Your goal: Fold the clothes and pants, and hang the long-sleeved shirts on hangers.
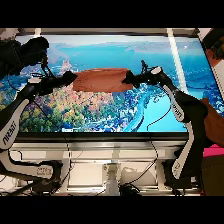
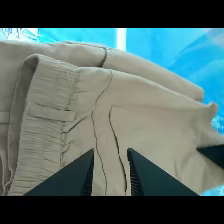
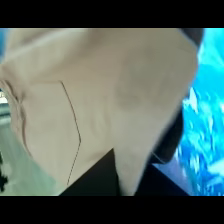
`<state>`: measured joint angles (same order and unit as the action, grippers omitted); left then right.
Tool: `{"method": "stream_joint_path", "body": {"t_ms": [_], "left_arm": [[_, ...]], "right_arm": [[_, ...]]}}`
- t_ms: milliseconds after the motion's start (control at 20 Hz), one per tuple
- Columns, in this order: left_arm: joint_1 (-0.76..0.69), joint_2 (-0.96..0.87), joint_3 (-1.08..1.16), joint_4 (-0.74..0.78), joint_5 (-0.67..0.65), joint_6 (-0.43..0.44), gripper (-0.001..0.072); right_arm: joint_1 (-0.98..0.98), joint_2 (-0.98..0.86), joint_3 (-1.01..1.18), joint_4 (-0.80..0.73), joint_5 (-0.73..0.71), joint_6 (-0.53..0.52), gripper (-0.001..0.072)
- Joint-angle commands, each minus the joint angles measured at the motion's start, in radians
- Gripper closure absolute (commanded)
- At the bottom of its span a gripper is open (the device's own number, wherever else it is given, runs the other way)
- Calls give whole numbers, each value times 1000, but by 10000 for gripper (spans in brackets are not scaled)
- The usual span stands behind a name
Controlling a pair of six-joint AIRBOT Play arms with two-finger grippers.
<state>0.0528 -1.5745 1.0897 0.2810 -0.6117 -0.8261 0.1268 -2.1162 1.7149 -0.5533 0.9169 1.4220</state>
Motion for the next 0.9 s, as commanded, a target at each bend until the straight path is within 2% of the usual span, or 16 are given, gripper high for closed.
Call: {"method": "stream_joint_path", "body": {"t_ms": [0, 50, 150, 300, 350, 400, 500, 600, 850], "left_arm": [[1, 1, 1, 0, -26, 75, 448], [4, 6, 1, 1, -57, 138, 451], [5, 26, 1, 4, -99, 182, 580], [5, 79, 1, 4, -113, 181, 590], [5, 106, 1, 5, -113, 184, 661], [5, 138, 1, 11, -113, 203, 694], [5, 199, 1, 22, -121, 214, 694], [5, 267, 1, 80, -144, 214, 694], [5, 429, 1, 178, -168, 214, 694]], "right_arm": [[10, 3, 19, 6, -63, -9, 697], [8, 16, 34, 0, -51, -51, 697], [8, 66, 52, -53, -48, -120, 697], [1, 188, 52, -241, -85, -79, 697], [-9, 230, 53, -310, -89, -39, 698], [-23, 267, 53, -365, -91, 0, 698], [-67, 341, 52, -462, -82, 82, 698], [-121, 406, 52, -548, -49, 117, 698], [-297, 543, 52, -824, 136, 217, 698]]}}
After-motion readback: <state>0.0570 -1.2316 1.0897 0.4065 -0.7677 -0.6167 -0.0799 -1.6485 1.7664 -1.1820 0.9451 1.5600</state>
